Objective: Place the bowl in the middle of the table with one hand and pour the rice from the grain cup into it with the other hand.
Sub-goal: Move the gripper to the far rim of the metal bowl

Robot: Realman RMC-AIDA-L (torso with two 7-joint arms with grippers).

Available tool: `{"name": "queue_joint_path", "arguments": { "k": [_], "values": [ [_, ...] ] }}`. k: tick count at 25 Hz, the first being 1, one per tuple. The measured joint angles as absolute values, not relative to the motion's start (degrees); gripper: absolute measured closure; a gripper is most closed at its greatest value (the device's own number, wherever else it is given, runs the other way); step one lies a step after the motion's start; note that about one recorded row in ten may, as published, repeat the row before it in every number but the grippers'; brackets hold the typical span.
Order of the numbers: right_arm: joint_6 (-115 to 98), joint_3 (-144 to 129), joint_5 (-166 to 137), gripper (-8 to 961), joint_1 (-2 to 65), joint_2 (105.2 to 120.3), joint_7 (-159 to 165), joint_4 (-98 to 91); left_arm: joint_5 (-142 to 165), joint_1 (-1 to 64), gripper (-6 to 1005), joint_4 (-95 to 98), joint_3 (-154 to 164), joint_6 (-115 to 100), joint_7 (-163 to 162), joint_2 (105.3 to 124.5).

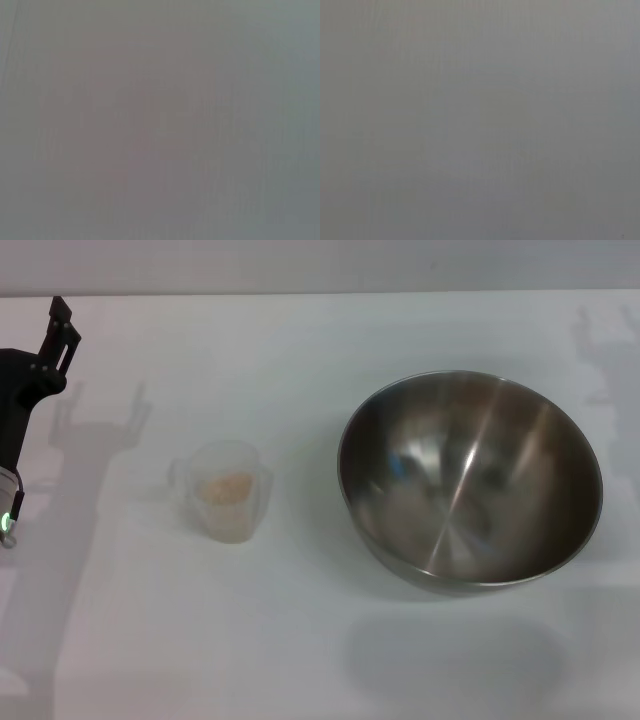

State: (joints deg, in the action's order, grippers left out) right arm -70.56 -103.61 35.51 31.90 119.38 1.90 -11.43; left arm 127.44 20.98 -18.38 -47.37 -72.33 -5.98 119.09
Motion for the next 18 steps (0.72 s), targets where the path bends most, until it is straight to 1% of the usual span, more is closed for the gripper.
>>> {"name": "queue_joint_path", "arguments": {
  "k": [18],
  "values": [
    [-70.56, -103.62, 35.49, 372, 32.35, 119.2, 1.37, -11.17, 126.72, 21.0, 190, -18.21, -48.03, -72.33, -5.98, 119.09]
  ]
}}
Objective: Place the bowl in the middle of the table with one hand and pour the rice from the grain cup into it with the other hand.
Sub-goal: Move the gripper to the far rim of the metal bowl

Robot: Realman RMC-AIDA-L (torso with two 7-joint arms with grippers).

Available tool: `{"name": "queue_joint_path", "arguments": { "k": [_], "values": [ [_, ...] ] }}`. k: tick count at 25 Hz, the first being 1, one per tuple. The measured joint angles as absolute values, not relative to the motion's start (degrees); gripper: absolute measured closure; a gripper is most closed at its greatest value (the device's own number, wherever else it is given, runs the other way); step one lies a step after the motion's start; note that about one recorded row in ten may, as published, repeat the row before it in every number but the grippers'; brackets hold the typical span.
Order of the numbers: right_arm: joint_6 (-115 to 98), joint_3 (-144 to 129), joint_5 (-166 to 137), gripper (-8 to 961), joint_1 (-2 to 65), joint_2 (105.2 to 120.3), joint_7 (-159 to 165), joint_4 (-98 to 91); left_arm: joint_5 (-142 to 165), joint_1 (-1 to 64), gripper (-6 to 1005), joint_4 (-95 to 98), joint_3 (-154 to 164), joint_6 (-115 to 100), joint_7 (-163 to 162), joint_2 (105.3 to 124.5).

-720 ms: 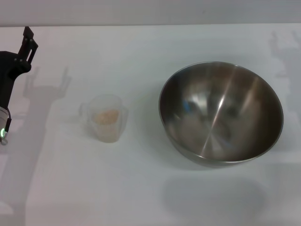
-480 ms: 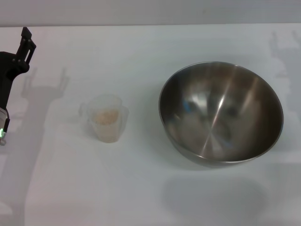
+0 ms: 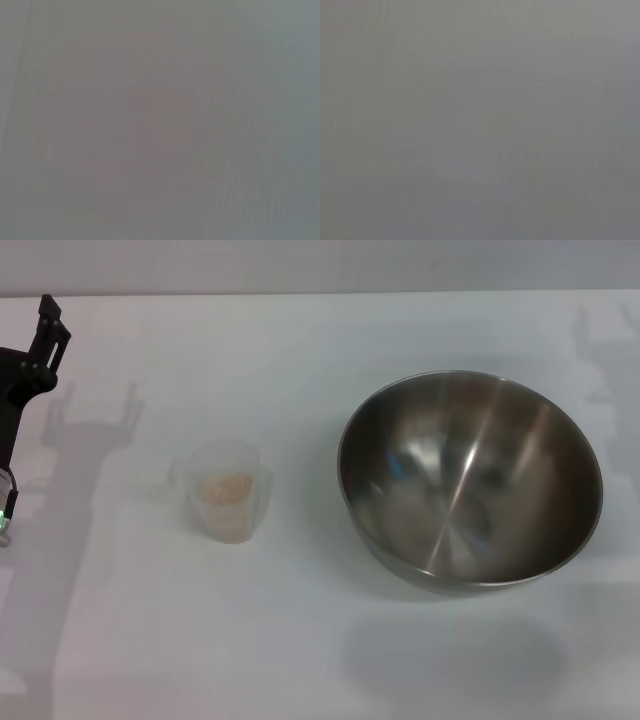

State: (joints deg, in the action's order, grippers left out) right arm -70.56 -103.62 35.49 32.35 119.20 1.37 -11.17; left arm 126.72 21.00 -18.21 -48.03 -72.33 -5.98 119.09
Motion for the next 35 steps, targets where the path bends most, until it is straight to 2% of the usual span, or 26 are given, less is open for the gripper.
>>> {"name": "queue_joint_path", "arguments": {
  "k": [13, 17, 20, 25, 26, 27, 28, 30, 31, 32, 35],
  "values": [
    [-71.57, -101.23, 35.49, 371, 30.94, 119.12, -18.45, -15.15, 126.74, 21.2, 190, -18.25, -48.47, -72.34, -6.27, 119.03],
    [-64.24, -99.56, 34.89, 371, 29.43, 118.25, -12.38, -21.89, 126.73, 21.29, 190, -18.16, -49.33, -72.33, -6.27, 119.0],
    [-52.77, -98.87, 32.36, 371, 27.24, 117.77, -10.71, -30.88, 126.73, 21.41, 190, -18.17, -50.23, -71.9, -6.15, 118.95],
    [-27.44, -94.74, 25.65, 371, 23.21, 118.72, -10.64, -49.06, 126.73, 21.71, 190, -18.05, -51.06, -71.51, -6.3, 118.91],
    [-16.19, -93.6, 25.02, 371, 22.08, 118.9, -10.63, -56.57, 126.73, 21.81, 190, -18.03, -51.17, -71.49, -6.19, 118.91],
    [-16.19, -93.6, 25.02, 371, 22.08, 118.9, -10.63, -56.57, 126.73, 21.81, 190, -18.03, -51.17, -71.49, -6.19, 118.91],
    [-3.3, -92.38, 24.9, 371, 21.08, 119.05, -10.88, -64.13, 126.73, 21.88, 190, -18.01, -51.45, -71.48, -5.98, 118.92],
    [2.69, -91.62, 24.85, 373, 20.75, 119.08, -11.07, -67.61, 126.74, 21.9, 190, -18.02, -51.51, -71.48, -5.97, 118.93],
    [17.33, -89.2, 24.83, 375, 20.36, 119.15, -11.19, -76.16, 126.73, 21.97, 190, -18.04, -51.69, -71.46, -5.98, 118.96],
    [17.33, -89.2, 24.83, 377, 20.36, 119.15, -11.19, -76.16, 126.73, 21.97, 190, -18.04, -51.69, -71.46, -5.98, 118.96],
    [36.43, -85.21, 25.02, 379, 21.37, 118.98, -11.2, -85.55, 126.72, 21.97, 190, -18.09, -52.07, -71.45, -6.2, 118.91]
  ]
}}
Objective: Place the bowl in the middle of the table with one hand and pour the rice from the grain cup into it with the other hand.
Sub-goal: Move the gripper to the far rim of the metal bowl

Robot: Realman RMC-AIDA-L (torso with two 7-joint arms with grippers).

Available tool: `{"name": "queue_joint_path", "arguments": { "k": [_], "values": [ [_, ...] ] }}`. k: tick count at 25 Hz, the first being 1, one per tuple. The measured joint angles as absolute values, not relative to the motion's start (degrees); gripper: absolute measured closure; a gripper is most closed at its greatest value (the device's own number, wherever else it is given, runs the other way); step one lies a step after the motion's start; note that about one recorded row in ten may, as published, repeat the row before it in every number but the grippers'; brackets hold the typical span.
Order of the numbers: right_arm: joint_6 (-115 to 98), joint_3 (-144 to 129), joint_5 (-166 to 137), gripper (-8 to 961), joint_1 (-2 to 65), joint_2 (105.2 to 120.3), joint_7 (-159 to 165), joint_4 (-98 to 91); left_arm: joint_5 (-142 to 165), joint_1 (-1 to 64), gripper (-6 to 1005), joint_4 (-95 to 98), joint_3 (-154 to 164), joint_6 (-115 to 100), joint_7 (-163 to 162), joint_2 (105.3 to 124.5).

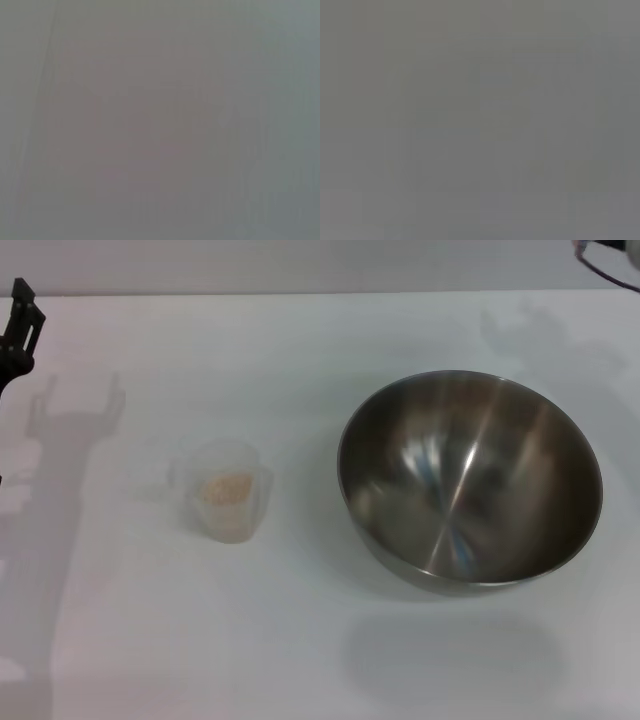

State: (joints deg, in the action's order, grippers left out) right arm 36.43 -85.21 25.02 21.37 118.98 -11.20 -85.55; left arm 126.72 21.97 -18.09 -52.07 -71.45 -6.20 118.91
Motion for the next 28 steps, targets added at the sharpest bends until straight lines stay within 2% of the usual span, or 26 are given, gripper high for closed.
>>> {"name": "queue_joint_path", "arguments": {
  "k": [1, 3, 6, 9, 11, 19, 28],
  "values": [
    [48.73, -82.04, 25.14, 378, 23.2, 118.89, -11.21, -90.19, 126.73, 21.97, 190, -18.1, -52.45, -71.45, -6.24, 118.91],
    [55.2, -80.32, 25.15, 378, 24.47, 118.87, -11.22, -92.11, 126.73, 21.98, 190, -18.1, -52.87, -71.45, -6.31, 118.93],
    [76.78, -72.37, 25.18, 378, 31.23, 118.68, -11.37, -94.61, 126.73, 21.98, 190, -18.24, -53.51, -71.44, -6.42, 118.95],
    [84.0, -69.34, 25.19, 379, 34.43, 118.53, -11.85, -93.32, 126.73, 21.98, 190, -18.4, -53.8, -71.48, -6.42, 118.97],
    [90.38, -67.17, 25.13, 379, 37.59, 117.63, -12.24, -88.71, 126.73, 21.99, 190, -18.47, -53.98, -71.64, -6.44, 118.98],
    [94.67, -65.7, 24.67, 378, 39.45, 116.49, -14.26, -80.5, 126.73, 22.05, 190, -18.47, -54.06, -71.87, -6.48, 119.0],
    [94.57, -65.85, 22.84, 379, 39.64, 116.34, -16.19, -76.23, 126.74, 22.05, 190, -18.53, -54.05, -71.9, -6.51, 119.0]
  ]
}}
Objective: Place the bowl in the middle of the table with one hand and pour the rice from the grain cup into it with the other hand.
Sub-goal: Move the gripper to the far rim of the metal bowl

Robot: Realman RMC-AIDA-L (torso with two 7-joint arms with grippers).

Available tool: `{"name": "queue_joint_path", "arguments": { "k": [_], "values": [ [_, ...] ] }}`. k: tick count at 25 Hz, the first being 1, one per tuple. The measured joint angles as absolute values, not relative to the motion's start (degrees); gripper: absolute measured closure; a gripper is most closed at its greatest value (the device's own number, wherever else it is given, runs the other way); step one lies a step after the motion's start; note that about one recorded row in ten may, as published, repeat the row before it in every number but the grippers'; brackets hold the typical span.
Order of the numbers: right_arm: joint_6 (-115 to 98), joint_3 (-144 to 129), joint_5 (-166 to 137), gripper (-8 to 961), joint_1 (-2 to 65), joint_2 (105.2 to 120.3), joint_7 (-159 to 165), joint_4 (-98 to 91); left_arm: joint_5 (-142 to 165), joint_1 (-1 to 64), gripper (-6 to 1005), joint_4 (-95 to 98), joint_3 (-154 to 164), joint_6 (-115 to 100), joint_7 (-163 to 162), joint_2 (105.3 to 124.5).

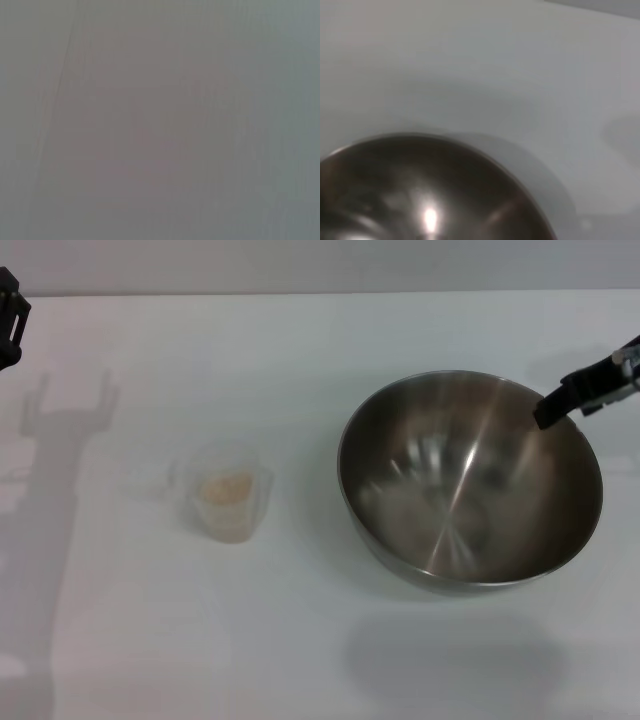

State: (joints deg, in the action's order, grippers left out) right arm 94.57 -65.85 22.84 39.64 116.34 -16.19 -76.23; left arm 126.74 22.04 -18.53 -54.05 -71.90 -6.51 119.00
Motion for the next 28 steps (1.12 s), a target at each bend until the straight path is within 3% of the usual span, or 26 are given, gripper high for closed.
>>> {"name": "queue_joint_path", "arguments": {
  "k": [11, 15, 19, 28],
  "values": [
    [92.38, -66.54, 22.76, 378, 39.69, 117.03, -19.22, -69.98, 126.74, 21.68, 191, -18.55, -54.04, -72.09, -6.59, 119.09],
    [90.71, -66.69, 21.08, 505, 39.09, 117.26, -20.94, -69.77, 126.74, 21.53, 191, -18.62, -53.91, -72.27, -6.6, 119.09],
    [89.84, -66.71, 20.19, 752, 38.96, 117.43, -21.89, -69.8, 126.73, 21.37, 191, -18.64, -53.73, -73.03, -6.67, 119.09],
    [88.82, -66.88, 20.14, 863, 39.29, 117.57, -22.51, -69.88, 126.73, 21.35, 191, -18.64, -53.86, -73.13, -6.68, 119.01]
  ]
}}
